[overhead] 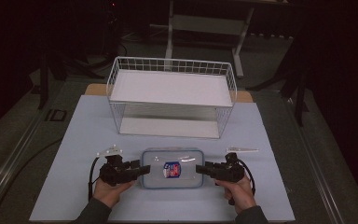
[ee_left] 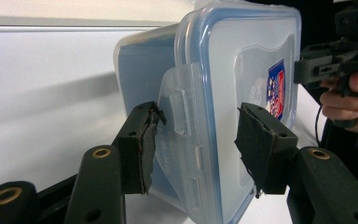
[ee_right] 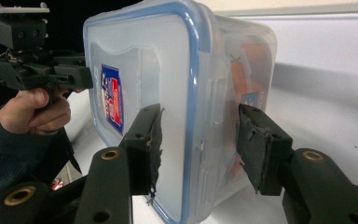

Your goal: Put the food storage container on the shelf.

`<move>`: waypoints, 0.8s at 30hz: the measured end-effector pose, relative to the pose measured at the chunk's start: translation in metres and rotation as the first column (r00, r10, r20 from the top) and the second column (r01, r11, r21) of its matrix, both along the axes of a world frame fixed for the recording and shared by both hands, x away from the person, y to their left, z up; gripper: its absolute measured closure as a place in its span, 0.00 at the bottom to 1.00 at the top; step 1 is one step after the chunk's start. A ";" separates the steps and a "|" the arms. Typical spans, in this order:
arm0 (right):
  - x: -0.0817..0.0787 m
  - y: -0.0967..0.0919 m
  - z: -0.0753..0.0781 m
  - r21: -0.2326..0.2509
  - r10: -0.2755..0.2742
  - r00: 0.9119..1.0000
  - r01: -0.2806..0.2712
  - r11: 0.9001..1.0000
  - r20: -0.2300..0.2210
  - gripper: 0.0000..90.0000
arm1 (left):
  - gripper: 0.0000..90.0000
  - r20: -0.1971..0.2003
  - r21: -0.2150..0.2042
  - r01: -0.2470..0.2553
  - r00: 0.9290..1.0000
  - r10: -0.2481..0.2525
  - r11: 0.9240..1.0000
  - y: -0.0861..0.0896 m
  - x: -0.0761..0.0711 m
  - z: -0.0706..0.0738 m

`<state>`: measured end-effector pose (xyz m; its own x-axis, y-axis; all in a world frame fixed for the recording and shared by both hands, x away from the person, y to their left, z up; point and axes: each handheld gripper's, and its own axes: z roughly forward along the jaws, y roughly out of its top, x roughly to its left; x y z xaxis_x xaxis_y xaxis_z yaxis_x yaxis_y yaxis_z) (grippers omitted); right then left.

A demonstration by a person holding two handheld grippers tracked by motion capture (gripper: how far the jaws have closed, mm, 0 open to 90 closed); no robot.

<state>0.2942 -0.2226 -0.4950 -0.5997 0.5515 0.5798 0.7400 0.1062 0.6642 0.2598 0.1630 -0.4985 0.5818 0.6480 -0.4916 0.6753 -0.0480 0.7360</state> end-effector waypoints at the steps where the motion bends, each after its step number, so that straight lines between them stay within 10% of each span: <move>1: -0.001 0.000 0.002 -0.003 -0.002 1.000 0.002 1.000 0.007 0.57 | 0.54 0.001 -0.006 0.000 1.000 0.000 1.000 0.000 0.000 0.001; 24: -0.008 0.006 0.030 0.001 -0.007 0.988 0.007 1.000 0.153 0.57 | 0.54 0.110 -0.041 -0.033 0.993 0.038 0.999 0.006 -0.007 0.024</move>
